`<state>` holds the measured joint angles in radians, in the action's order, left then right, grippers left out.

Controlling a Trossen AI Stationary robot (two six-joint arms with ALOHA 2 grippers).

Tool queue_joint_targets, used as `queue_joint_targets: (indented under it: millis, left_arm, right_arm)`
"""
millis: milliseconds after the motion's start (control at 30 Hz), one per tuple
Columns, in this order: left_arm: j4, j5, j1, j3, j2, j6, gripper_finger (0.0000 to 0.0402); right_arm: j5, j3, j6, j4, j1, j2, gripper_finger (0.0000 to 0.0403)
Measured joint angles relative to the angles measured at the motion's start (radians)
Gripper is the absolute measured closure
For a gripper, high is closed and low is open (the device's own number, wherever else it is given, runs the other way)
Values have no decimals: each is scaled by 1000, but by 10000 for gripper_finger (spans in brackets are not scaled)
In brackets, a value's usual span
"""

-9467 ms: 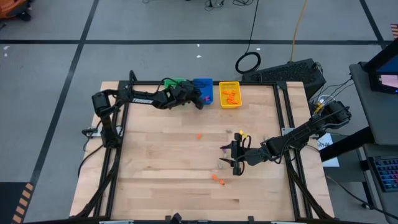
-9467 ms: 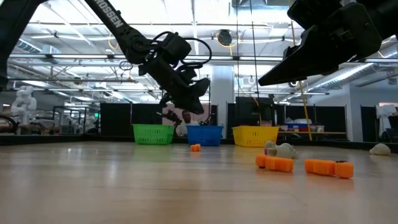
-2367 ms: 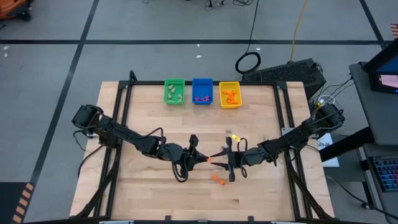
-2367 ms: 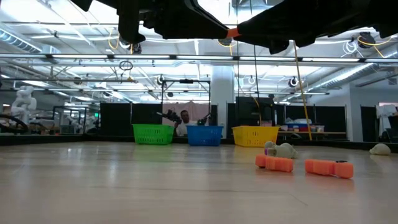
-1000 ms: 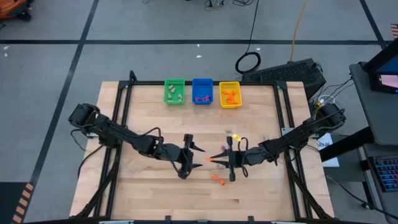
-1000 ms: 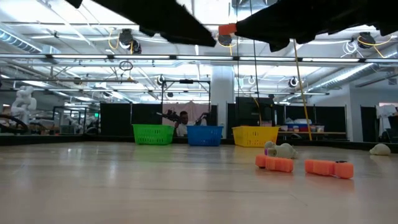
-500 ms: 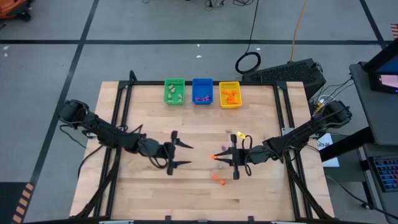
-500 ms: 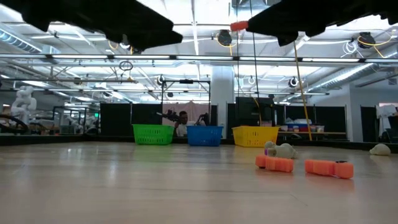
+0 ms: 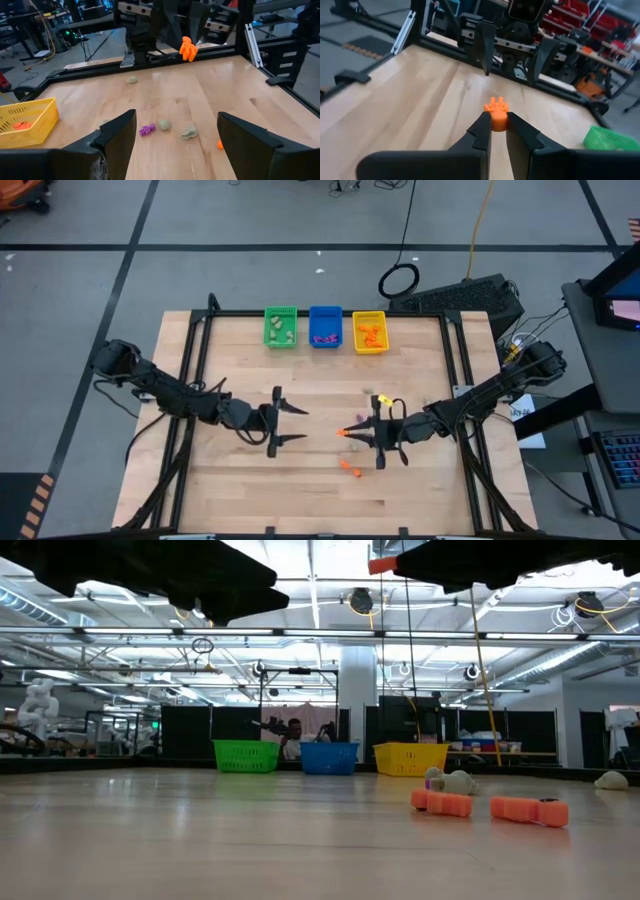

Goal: Sort Halloween decoration
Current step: Put the orange skeleton toy into the yellow bin

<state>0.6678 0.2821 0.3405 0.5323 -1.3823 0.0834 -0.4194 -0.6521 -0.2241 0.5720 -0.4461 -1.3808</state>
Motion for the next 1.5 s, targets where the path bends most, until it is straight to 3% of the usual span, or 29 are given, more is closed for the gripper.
queue_joint_targets:
  millis: [567, 767, 1067, 1500]
  left_arm:
    - [3, 0, 0, 0, -1, 0, 128]
    - [1, -1, 0, 0, -1, 0, 128]
    - [-2, -1, 0, 0, -1, 0, 128]
    - [-3, -1, 0, 0, -1, 0, 128]
  right_arm:
    - [1, 0, -567, 0, 1, 0, 376]
    - [1, 0, -676, 0, 1, 0, 376]
    - [2, 0, -567, 0, 1, 0, 376]
    - [5, 0, -281, 0, 1, 0, 375]
